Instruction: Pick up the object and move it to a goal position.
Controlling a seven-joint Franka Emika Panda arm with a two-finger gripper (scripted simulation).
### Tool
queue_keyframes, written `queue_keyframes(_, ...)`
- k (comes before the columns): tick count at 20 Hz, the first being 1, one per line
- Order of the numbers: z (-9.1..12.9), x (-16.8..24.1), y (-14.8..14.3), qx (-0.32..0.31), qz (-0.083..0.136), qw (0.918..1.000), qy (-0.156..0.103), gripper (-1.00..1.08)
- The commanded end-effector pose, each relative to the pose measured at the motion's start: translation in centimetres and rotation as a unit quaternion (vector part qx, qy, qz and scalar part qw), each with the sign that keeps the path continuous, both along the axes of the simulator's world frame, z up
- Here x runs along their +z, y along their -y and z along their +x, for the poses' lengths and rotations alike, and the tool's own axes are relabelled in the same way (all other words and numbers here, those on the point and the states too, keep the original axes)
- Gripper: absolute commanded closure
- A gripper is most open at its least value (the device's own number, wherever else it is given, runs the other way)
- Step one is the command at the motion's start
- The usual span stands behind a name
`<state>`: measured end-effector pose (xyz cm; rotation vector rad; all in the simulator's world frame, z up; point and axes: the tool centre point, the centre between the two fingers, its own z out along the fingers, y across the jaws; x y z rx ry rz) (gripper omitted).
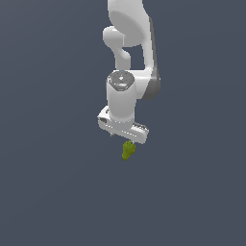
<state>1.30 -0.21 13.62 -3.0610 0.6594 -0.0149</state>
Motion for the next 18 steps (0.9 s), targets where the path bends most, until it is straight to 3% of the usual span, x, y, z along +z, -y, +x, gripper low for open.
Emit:
queue_keyframes(1,0.1,-0.7,-0.4,-0.032,0.000,0.9995,-0.001,-0.92)
queue_keyframes(10,0.2,-3.0,-1.7,-0.137,-0.001,0.9906,-0.005,-0.92)
queue_keyframes(18,0.2,-4.2,-2.3,-0.192,-0.002,0.9814,-0.006,-0.92)
